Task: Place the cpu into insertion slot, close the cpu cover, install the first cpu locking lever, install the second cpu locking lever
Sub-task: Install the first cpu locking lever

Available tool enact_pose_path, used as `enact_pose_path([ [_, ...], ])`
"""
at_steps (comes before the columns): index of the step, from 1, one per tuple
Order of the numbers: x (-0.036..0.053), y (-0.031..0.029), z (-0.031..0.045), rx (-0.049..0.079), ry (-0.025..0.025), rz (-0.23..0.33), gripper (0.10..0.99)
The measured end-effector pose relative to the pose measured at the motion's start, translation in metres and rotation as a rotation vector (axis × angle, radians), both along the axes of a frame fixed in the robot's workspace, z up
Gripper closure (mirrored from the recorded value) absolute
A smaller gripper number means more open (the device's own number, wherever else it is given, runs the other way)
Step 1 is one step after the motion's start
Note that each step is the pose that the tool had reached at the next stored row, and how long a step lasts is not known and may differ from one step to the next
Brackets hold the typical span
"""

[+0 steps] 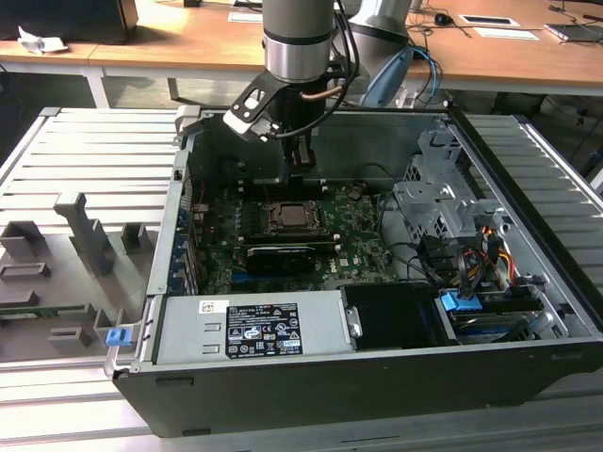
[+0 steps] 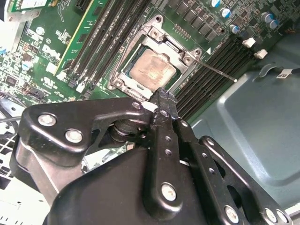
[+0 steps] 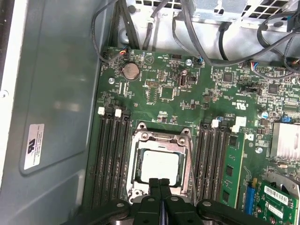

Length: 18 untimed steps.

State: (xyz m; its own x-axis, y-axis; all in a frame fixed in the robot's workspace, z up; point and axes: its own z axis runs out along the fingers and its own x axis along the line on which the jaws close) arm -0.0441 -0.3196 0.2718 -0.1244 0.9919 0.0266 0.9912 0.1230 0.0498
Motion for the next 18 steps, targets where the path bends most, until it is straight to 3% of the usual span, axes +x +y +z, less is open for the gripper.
enact_pose_path([
  [15, 0.0, 0.0, 0.0, 0.0, 0.0, 0.017, 0.98],
  [18, 0.0, 0.0, 0.0, 0.0, 0.0001, 0.046, 0.98],
])
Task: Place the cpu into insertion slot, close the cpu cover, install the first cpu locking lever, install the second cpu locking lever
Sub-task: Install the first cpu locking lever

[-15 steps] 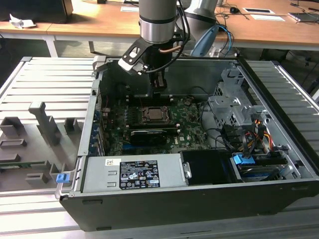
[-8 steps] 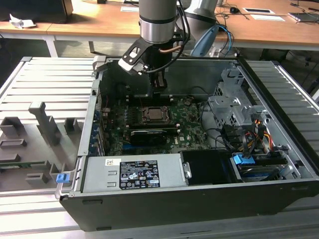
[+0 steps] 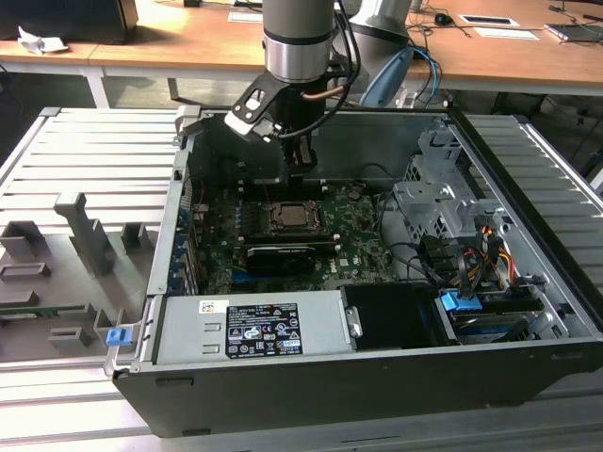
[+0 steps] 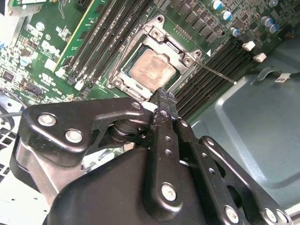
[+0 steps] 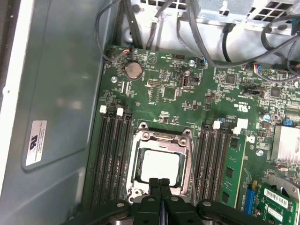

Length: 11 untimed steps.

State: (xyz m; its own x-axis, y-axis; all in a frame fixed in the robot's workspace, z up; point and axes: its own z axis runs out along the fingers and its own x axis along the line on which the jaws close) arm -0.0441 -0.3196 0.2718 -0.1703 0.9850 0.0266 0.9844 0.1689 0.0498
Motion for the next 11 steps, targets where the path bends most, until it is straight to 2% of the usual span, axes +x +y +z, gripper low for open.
enact_pose_path([
  [11, 0.0, -0.0006, 0.0, 0.0, 0.0, 0.153, 0.98],
])
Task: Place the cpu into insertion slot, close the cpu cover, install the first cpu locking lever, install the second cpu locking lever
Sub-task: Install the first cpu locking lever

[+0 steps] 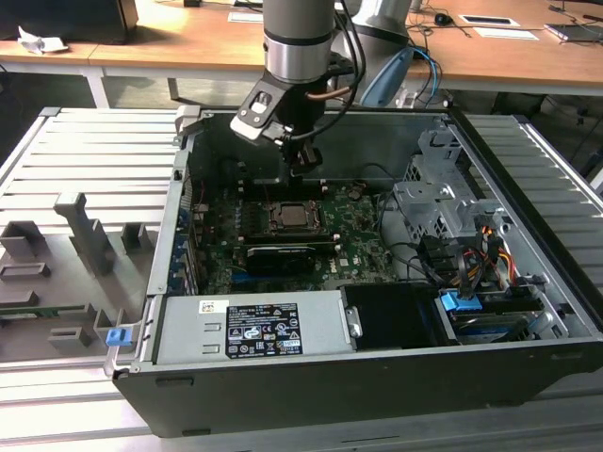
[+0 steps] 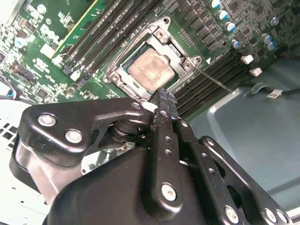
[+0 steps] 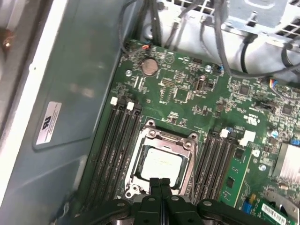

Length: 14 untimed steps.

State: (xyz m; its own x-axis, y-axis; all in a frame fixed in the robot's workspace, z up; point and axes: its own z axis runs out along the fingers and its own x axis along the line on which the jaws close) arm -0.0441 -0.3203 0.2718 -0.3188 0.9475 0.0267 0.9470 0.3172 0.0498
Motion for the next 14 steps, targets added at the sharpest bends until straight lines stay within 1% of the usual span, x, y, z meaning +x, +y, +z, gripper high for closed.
enact_pose_path([
  [4, -0.0001, 0.0, 0.0, -0.001, -0.0001, 0.053, 0.98],
  [10, -0.0002, 0.0, -0.0003, -0.001, 0.0, 0.077, 0.98],
  [14, -0.0001, 0.0, -0.0005, -0.001, -0.0001, 0.114, 0.98],
])
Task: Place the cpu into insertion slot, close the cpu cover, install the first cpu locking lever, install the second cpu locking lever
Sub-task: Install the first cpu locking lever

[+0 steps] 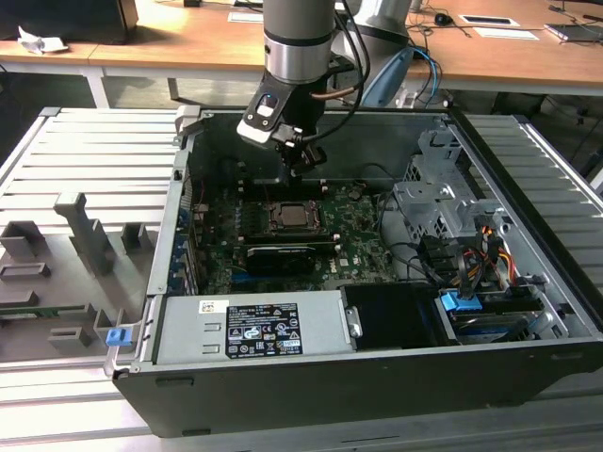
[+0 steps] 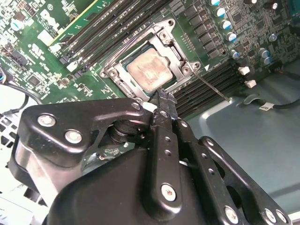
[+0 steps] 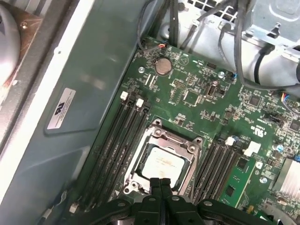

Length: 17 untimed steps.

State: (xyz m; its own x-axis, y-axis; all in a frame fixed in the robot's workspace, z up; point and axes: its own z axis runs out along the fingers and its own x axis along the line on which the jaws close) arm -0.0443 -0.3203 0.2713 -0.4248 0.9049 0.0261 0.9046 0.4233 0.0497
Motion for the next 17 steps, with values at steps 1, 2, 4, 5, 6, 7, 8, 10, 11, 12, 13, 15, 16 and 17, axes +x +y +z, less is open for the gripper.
enact_pose_path([
  [1, 0.0, 0.0, 0.0, 0.0, 0.0, 0.007, 0.98],
  [2, 0.0, 0.0, 0.0, 0.0, 0.0001, 0.017, 0.98],
  [4, 0.0, 0.0, 0.0, 0.0, 0.0001, 0.035, 0.98],
  [5, 0.0, 0.0, 0.0, 0.0, 0.0, 0.042, 0.98],
  [6, 0.0, 0.0, 0.0, 0.0, 0.0, 0.049, 0.98],
  [7, 0.0, 0.0, 0.0, 0.0, 0.0, 0.06, 0.98],
  [8, 0.0, -0.0001, 0.0, 0.0, 0.0001, 0.065, 0.98],
  [10, 0.0, -0.0001, 0.0, 0.0, 0.0001, 0.076, 0.98],
  [11, 0.0, 0.0, 0.0, 0.0, 0.0, 0.08, 0.98],
  [12, 0.0, 0.0, 0.0, 0.0, 0.0001, 0.086, 0.98],
  [13, 0.0, -0.0001, 0.0, 0.0, 0.0001, 0.091, 0.98],
  [15, 0.0, -0.0001, 0.0, 0.0, 0.0001, 0.109, 0.98],
  [16, 0.0, 0.0, 0.0, 0.0, 0.0001, 0.114, 0.98],
  [17, 0.0, 0.0, 0.0, 0.0, 0.0, 0.118, 0.98],
])
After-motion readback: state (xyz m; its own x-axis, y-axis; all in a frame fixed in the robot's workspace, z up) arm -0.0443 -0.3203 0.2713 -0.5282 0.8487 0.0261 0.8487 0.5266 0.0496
